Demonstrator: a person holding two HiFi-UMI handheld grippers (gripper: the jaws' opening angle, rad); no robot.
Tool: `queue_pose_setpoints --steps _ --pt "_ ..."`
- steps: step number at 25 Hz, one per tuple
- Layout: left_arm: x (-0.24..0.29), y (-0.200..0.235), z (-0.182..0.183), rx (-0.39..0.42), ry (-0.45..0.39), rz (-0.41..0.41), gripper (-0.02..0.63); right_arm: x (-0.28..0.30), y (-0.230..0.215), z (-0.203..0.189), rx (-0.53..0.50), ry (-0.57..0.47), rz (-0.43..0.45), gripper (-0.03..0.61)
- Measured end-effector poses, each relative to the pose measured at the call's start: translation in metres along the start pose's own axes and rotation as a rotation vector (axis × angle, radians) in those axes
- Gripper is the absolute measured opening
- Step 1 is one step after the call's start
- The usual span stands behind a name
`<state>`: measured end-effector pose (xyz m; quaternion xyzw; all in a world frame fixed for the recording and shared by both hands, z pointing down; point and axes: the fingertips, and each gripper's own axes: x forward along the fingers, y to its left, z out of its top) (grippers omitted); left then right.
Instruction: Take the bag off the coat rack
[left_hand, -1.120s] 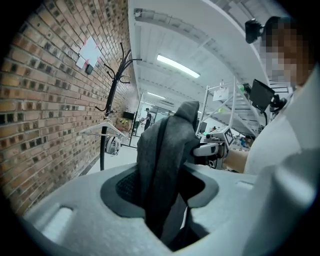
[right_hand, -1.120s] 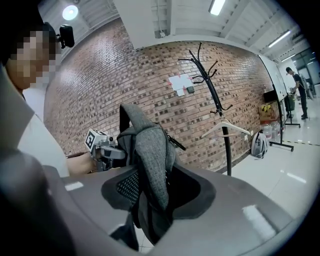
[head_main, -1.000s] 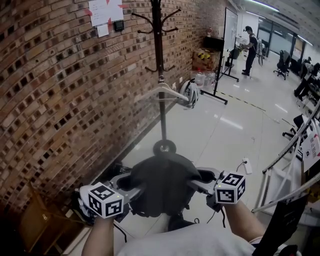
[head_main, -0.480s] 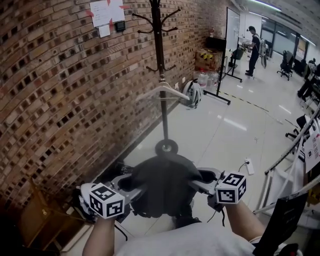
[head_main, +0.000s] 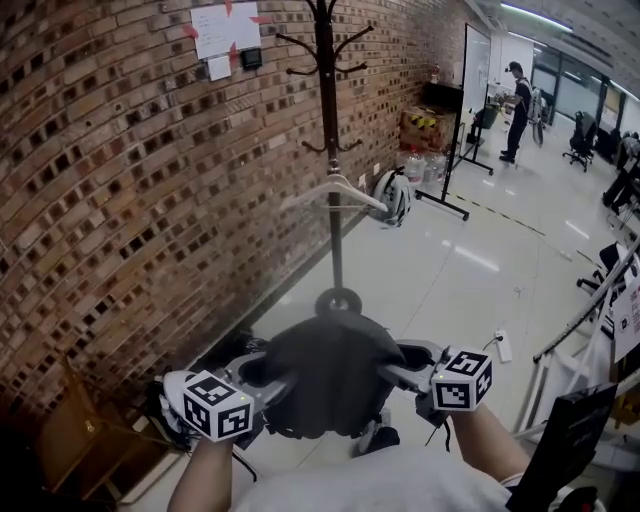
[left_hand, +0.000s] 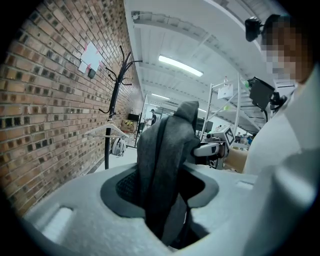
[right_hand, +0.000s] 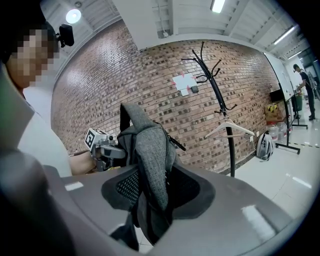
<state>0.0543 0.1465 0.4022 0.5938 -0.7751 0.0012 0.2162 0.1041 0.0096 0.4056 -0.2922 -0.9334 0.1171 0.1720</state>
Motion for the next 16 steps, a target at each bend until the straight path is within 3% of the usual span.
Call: queue_pose_setpoints --steps 16 --pt "0.004 0.013 0.012 0.012 -0.009 0.008 0.186 0.009 -0.009 0.013 -0.017 -0.009 0.008 0.153"
